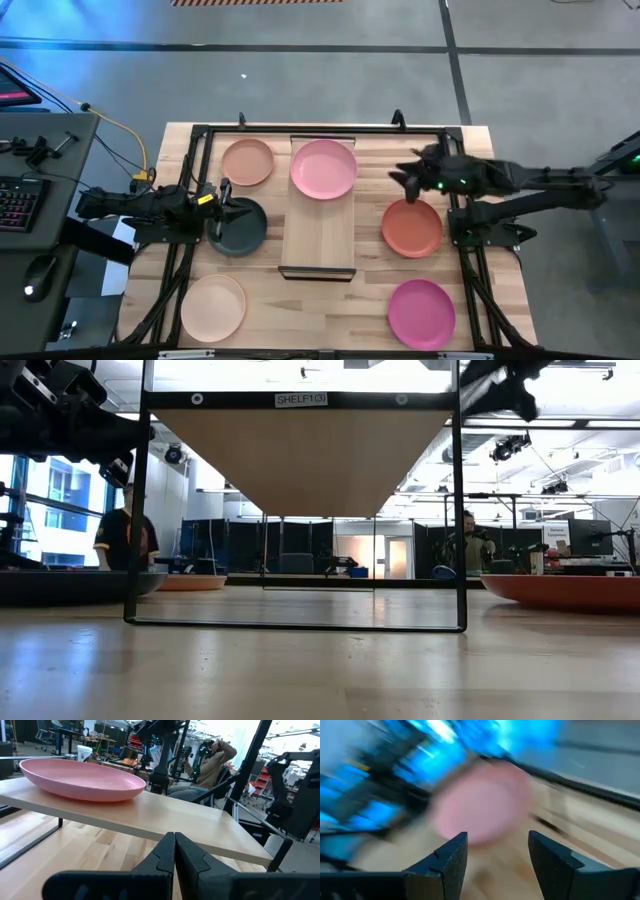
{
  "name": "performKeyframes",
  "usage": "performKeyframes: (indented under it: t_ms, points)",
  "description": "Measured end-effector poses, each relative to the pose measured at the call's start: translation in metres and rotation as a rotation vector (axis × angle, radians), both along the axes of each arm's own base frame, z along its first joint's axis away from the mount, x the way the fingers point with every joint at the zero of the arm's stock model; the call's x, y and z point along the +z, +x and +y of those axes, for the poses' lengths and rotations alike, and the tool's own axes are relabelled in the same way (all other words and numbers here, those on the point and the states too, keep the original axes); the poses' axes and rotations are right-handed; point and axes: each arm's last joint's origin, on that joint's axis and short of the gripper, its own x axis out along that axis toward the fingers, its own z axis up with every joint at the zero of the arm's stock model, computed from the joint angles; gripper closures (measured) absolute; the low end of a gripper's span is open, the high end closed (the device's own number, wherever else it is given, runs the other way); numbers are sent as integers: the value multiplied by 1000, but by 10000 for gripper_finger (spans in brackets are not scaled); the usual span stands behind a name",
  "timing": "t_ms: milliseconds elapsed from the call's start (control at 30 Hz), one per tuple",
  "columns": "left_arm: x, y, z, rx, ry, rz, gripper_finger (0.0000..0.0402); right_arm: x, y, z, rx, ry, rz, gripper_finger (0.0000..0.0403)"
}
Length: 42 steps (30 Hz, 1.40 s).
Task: Place and stack plates onto a shelf
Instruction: Put the brown plate on the shelf
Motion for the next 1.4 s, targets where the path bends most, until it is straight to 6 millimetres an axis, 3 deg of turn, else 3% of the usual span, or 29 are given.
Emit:
performKeyframes:
  t_ms: [100, 200, 367, 533, 633, 833, 1133, 1300, 1400]
  points:
    - [0, 0, 0, 0, 0, 0, 401, -11, 4, 8, 119, -146, -170, 213]
    - [0, 0, 0, 0, 0, 0, 401, -22, 7, 14, 209, -313, -220, 213]
    - [0, 0, 0, 0, 0, -1, 401, -41, 8, 19, 250, -292, -173, 213]
    - [0, 0, 0, 1, 0, 0, 401, -44, 8, 19, 253, -292, -160, 214]
    - [0, 0, 0, 6, 0, -1, 401, -44, 6, 19, 251, -284, -167, 242]
    - [0, 0, 0, 6, 0, -1, 401, -44, -4, 18, 272, -297, -129, 387]
    - [0, 0, 1, 35, -1, -4, 401, -54, -30, 16, 295, -280, 11, 398]
    - [1, 0, 2, 63, -3, -10, 401, -51, -38, 15, 299, -306, -8, 401]
    - [1, 0, 2, 64, -2, -10, 401, -63, -39, 15, 296, -269, -39, 402]
